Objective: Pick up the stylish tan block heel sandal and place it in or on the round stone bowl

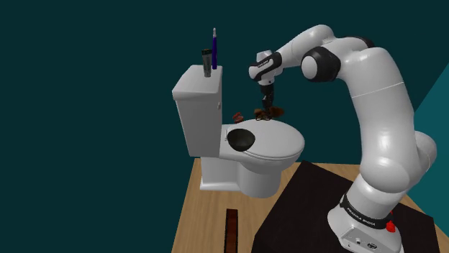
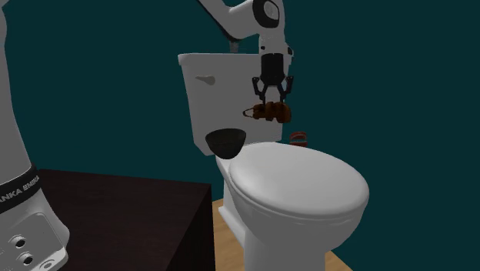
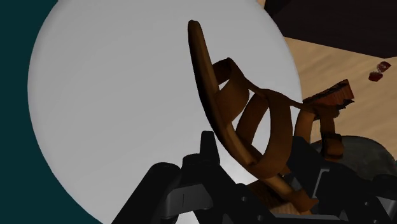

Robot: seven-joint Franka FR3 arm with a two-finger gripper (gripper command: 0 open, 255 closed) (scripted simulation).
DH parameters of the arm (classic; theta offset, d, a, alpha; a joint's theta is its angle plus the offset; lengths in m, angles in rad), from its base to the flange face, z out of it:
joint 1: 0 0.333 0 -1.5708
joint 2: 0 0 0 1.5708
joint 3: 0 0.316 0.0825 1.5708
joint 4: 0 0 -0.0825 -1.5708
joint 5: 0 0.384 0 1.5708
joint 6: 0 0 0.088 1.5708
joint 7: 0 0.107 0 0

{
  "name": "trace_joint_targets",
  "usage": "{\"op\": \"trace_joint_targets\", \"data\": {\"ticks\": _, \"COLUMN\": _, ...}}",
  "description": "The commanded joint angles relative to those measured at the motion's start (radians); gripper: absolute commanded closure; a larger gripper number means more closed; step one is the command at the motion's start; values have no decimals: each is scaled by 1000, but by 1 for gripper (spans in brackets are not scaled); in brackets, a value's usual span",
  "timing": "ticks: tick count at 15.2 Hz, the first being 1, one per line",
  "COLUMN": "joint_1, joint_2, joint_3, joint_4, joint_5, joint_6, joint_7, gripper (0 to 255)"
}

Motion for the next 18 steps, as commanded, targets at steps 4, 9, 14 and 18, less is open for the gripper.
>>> {"op": "trace_joint_targets", "data": {"ticks": 4, "joint_1": 73, "joint_2": -7, "joint_3": 22, "joint_4": 24, "joint_5": 1, "joint_6": -43, "joint_7": 89, "gripper": 255}}
{"op": "trace_joint_targets", "data": {"ticks": 9, "joint_1": 139, "joint_2": 8, "joint_3": 46, "joint_4": 87, "joint_5": 6, "joint_6": -102, "joint_7": 176, "gripper": 255}}
{"op": "trace_joint_targets", "data": {"ticks": 14, "joint_1": 186, "joint_2": 43, "joint_3": 66, "joint_4": 161, "joint_5": 14, "joint_6": -149, "joint_7": 243, "gripper": 255}}
{"op": "trace_joint_targets", "data": {"ticks": 18, "joint_1": 185, "joint_2": 62, "joint_3": 69, "joint_4": 137, "joint_5": 17, "joint_6": -107, "joint_7": 245, "gripper": 255}}
